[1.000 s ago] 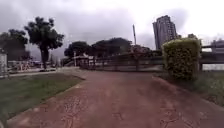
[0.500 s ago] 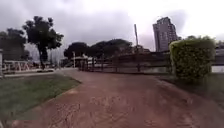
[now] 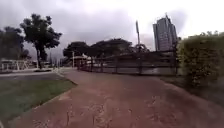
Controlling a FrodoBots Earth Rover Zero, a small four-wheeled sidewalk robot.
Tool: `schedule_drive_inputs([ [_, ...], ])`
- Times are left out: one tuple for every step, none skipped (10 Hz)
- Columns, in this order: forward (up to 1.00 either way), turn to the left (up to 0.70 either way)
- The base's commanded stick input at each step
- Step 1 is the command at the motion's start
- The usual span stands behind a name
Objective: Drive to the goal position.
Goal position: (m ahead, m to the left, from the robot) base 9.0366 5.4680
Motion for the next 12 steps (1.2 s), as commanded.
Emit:
schedule_drive_inputs([
  [0.85,0.00],
  [0.85,0.00],
  [0.85,0.00],
  [0.85,0.15],
  [0.85,0.29],
  [0.85,0.16],
  [0.85,0.00],
  [0.85,0.00],
  [0.85,0.00],
  [0.85,0.00],
  [0.85,0.19],
  [0.85,0.25],
])
